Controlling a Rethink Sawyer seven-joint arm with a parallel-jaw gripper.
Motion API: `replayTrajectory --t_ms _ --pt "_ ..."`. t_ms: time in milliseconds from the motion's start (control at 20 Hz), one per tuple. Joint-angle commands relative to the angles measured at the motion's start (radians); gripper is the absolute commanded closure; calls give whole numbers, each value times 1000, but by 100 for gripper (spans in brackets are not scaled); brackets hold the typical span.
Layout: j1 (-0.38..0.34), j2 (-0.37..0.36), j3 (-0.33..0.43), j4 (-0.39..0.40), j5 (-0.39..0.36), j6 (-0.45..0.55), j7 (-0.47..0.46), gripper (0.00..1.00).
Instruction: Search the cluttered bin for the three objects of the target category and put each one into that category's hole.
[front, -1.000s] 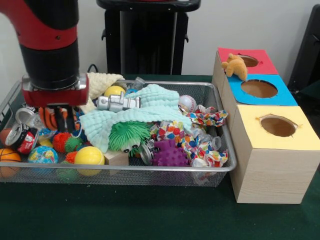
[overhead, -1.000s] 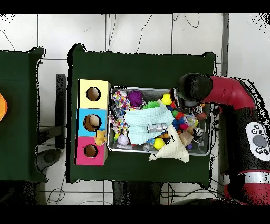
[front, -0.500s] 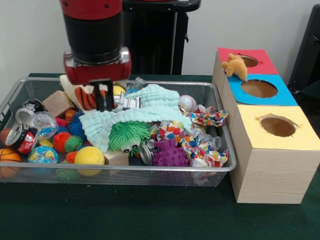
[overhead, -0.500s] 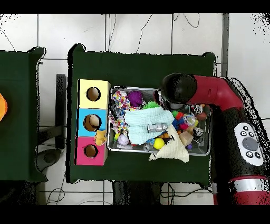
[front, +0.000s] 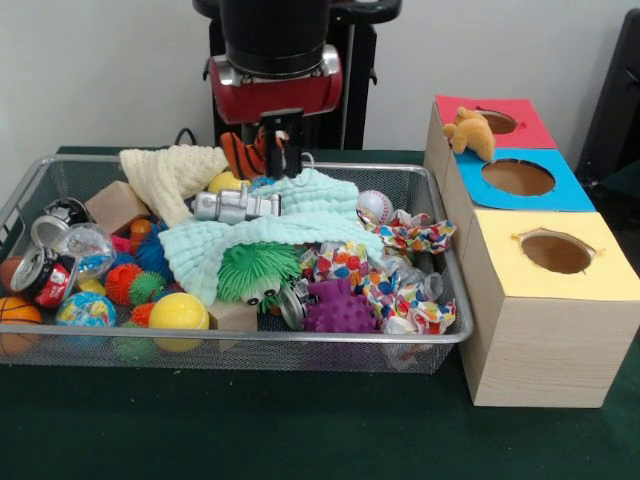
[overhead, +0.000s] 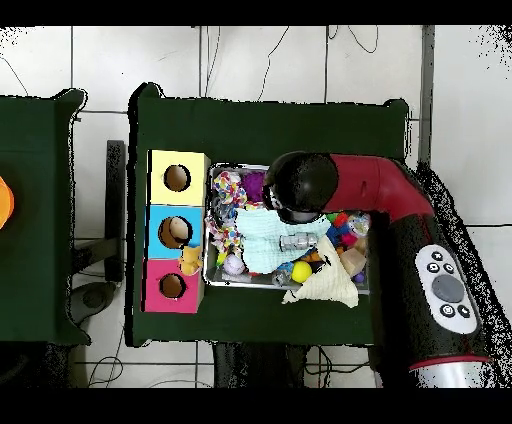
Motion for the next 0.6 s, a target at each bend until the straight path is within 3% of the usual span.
replayTrajectory --t_ms 50,400,600 --pt "25 -48 -64 216 59 -120 247 100" --pt "76 -17 -108 271 95 -246 298 100" --pt "116 -25 -127 294 131 -270 326 100"
